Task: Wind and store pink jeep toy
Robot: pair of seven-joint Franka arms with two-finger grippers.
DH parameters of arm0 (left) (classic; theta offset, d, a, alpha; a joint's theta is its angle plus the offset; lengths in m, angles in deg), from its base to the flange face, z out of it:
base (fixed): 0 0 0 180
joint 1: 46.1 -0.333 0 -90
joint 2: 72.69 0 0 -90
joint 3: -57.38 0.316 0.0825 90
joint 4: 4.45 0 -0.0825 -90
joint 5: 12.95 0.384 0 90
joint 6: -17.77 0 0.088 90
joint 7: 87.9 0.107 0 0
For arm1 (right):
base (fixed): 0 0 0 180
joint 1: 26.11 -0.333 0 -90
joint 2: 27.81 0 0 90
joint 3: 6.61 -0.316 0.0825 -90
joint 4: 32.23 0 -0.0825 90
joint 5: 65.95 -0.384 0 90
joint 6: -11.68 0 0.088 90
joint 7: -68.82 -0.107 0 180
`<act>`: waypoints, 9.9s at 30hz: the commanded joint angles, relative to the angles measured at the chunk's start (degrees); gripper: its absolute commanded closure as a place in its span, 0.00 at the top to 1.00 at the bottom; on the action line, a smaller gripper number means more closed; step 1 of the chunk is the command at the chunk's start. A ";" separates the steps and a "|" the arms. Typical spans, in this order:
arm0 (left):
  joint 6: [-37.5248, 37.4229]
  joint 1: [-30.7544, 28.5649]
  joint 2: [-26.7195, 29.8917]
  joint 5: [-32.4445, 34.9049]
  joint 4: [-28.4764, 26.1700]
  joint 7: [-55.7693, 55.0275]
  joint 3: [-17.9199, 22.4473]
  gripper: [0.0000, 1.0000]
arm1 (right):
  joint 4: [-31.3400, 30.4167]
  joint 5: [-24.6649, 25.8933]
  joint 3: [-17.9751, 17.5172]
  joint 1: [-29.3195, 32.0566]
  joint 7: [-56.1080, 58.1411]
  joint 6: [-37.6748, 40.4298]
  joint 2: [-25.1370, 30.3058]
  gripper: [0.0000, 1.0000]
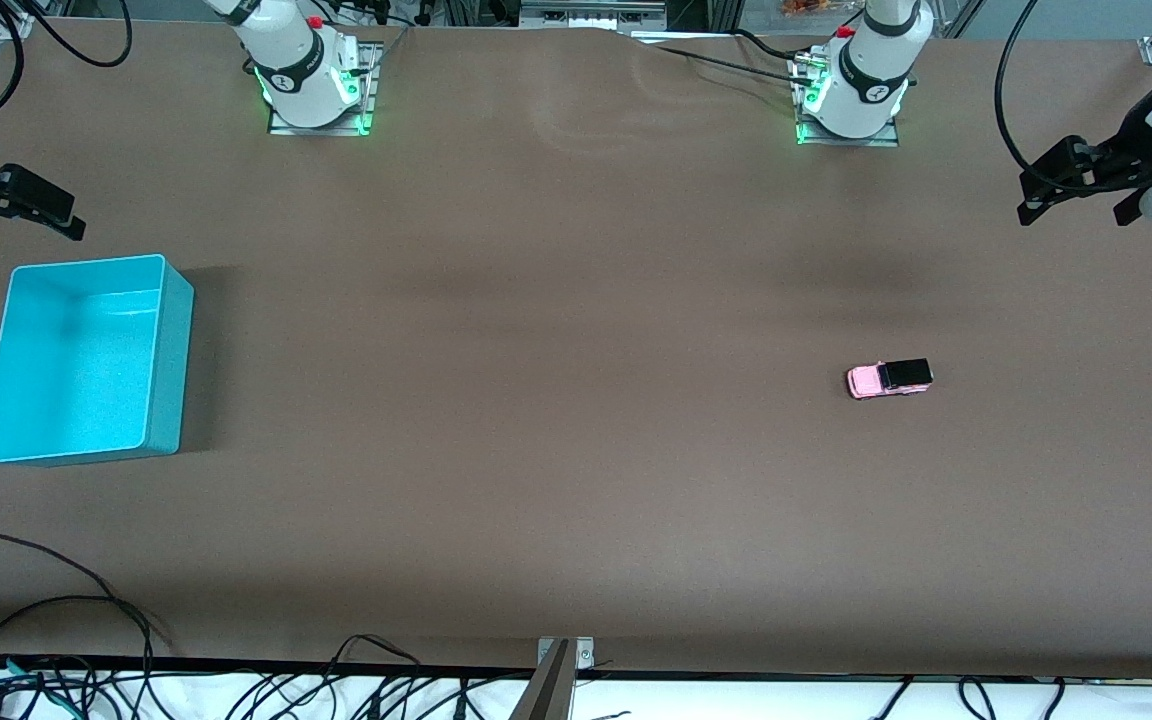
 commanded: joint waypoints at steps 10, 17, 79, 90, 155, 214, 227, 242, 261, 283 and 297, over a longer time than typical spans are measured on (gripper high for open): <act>-1.40 -0.80 -1.14 -1.33 2.27 -0.17 0.15 1.00 | 2.02 -0.82 -0.19 -0.15 -0.99 1.46 -0.96 1.00; -1.40 -0.71 -1.14 -0.81 2.27 -0.26 0.06 1.00 | 1.75 -0.99 -0.10 -0.15 -1.08 1.20 -0.96 1.00; -1.31 -0.80 -1.31 -0.98 2.27 -0.44 0.06 1.00 | 1.58 -1.17 -0.01 -0.32 -0.11 0.15 -0.96 1.00; -1.31 -0.80 -1.31 -0.81 2.36 -0.44 0.06 1.00 | 1.66 -1.08 -0.01 -0.41 -0.11 -0.21 -0.96 1.00; 16.79 -2.73 -3.25 -1.07 -18.55 -0.44 0.24 1.00 | 1.84 -1.26 -0.10 -0.32 -0.20 -0.91 -1.84 1.00; 55.89 -3.08 -22.32 0.69 -35.69 78.29 2.08 1.00 | 1.75 -1.26 -0.36 -0.50 -0.73 -0.91 -1.84 1.00; 62.06 -3.08 -24.43 0.69 -37.54 88.42 2.08 1.00 | 1.75 -1.26 -0.36 -0.59 -0.99 -0.91 -1.84 1.00; 62.94 -3.17 -25.13 0.78 -37.45 95.89 2.08 0.20 | 1.75 -1.26 -0.36 -0.50 -0.90 -1.00 -1.84 1.00; 62.85 -2.73 -24.87 0.86 -36.93 102.83 1.99 0.00 | 1.75 -1.26 -0.36 -0.50 -0.99 -0.74 -1.84 1.00; 62.94 -3.08 -29.09 -3.71 -37.10 101.25 3.66 0.00 | 1.75 -1.26 -0.36 -0.59 -0.99 -0.73 -1.84 1.00; 63.03 -3.78 -29.62 -3.71 -36.93 107.14 7.62 0.00 | 1.58 -1.26 -0.36 -0.50 -0.90 -0.56 -1.84 1.00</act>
